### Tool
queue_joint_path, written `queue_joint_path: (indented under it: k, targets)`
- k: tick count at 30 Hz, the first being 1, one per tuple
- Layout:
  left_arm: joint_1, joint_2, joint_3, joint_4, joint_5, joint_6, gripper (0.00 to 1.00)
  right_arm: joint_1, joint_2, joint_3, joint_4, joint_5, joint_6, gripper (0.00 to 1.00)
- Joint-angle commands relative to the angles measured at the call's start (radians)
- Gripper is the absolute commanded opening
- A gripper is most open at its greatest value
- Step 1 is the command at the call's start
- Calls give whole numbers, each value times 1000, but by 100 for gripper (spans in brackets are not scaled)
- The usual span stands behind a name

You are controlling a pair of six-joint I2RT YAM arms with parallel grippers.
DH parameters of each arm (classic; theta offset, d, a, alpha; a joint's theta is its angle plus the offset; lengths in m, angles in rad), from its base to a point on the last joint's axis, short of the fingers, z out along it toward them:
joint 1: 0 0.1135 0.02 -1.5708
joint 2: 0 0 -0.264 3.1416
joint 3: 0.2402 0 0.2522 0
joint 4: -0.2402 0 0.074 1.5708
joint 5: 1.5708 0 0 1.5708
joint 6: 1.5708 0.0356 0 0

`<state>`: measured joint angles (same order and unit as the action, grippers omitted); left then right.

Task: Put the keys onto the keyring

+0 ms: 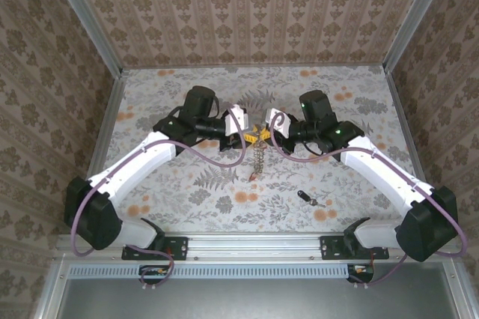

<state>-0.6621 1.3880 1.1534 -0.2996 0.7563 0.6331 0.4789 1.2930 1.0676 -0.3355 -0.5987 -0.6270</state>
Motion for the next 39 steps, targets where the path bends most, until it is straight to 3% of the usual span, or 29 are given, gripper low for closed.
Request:
queue_joint_path:
  k: [1,6,20,28,35,39]
  targets:
    - [-7,12,31,-55,-18,48,30,8,-19,40,-8,8,-17,0]
    - [-13,28,47,-79,-38,66,26,14,-19,43,-9,5,-18,0]
    - [-15,51,63,-47,1,38,0,20,-33,24,19,-36,0,1]
    - [63,-3,-121,424,213,-247,0,-51,-44,-112,203,-127,114,18]
    - [70,49,-177,704,294,-413,0,-74,1,-157,350,-183,193,20]
    - [68,82,-178,768,302,-460,0,-74,14,-190,478,-198,263,19]
